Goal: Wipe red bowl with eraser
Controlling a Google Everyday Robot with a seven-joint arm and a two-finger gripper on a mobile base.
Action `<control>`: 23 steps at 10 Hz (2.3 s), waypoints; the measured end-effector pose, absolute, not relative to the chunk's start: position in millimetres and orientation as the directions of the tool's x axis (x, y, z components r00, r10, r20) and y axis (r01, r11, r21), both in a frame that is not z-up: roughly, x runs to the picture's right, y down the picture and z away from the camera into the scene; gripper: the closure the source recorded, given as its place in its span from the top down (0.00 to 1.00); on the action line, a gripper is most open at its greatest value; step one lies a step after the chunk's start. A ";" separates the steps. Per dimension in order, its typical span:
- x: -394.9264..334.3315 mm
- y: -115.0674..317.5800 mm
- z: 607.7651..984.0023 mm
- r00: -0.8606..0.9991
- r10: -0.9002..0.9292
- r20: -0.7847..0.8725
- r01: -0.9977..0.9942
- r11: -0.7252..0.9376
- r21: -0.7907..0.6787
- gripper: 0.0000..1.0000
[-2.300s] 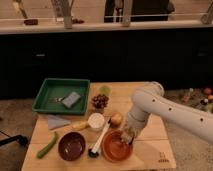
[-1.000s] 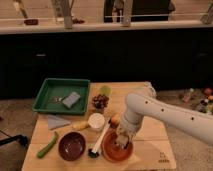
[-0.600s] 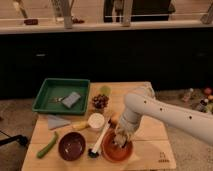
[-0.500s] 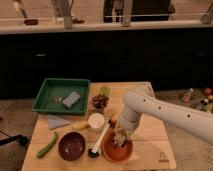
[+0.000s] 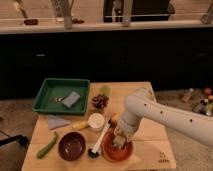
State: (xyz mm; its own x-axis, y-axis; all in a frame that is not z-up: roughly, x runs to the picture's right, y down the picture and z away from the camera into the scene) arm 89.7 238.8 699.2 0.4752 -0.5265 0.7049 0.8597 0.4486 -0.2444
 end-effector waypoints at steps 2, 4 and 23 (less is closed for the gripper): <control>86.4 243.1 698.4 0.455 -0.538 0.710 0.870 0.436 -0.228 0.00; 86.9 249.8 698.7 0.447 -0.544 0.710 0.878 0.420 -0.231 0.00; 46.3 269.4 649.6 0.286 -0.547 0.787 0.926 0.369 -0.079 0.00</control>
